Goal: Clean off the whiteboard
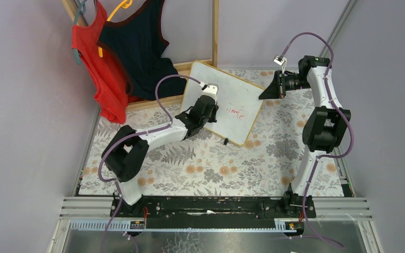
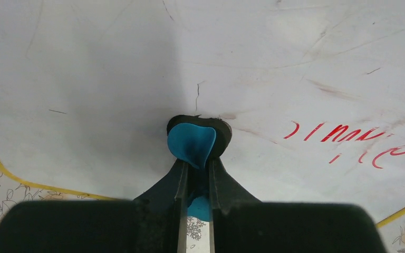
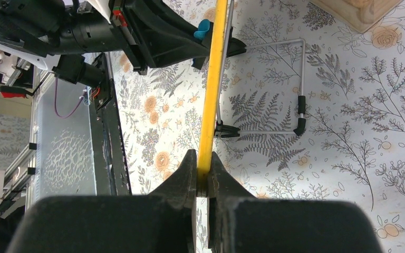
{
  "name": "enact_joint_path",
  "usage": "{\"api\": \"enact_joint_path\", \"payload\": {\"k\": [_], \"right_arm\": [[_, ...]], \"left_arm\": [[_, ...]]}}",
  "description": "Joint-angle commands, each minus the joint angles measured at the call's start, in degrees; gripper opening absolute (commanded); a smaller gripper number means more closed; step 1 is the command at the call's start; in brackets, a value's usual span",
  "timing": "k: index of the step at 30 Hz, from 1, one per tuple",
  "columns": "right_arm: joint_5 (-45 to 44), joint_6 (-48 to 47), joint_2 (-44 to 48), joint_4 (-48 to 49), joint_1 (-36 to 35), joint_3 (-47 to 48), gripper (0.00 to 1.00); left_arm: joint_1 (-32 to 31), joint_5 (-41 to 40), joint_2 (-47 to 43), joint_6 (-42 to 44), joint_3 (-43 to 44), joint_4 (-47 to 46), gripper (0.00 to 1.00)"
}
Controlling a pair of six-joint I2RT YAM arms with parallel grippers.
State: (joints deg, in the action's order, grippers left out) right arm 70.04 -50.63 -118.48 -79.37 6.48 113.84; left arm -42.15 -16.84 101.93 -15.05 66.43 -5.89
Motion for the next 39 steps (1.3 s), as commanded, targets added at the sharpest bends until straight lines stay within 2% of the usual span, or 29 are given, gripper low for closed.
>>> {"api": "enact_joint_path", "payload": {"k": [1, 17, 23, 26, 31, 39], "right_arm": [[-2.5, -2.6, -0.7, -4.5, -2.3, -0.4, 0.0], [-2.7, -2.4, -0.7, -4.4, -2.5, -0.3, 0.0], [-2.9, -2.4, -0.6, -4.4, -2.5, -0.5, 0.0], [-2.8, -2.5, -0.7, -4.4, -2.5, -0.5, 0.0], [-2.8, -2.5, -1.0, -4.4, -2.5, -0.5, 0.0], [-2.8, -2.5, -1.0, -4.4, -2.5, -0.5, 0.0]], "left_arm": [[0.3, -0.1, 1.0, 1.0, 2.0, -0.4, 0.0], [-9.7, 2.2, 6.4, -1.9, 10.9, -0.5, 0.0], [-10.4, 2.0, 6.5, -2.0, 11.9, 0.1, 0.0], [-9.5, -0.4, 5.8, -0.7, 11.2, 1.0, 0.0], [-4.2, 1.5, 1.6, -1.1, 6.2, -0.3, 0.0], [1.2, -1.6, -1.4, 2.3, 3.6, 0.6, 0.0]]}}
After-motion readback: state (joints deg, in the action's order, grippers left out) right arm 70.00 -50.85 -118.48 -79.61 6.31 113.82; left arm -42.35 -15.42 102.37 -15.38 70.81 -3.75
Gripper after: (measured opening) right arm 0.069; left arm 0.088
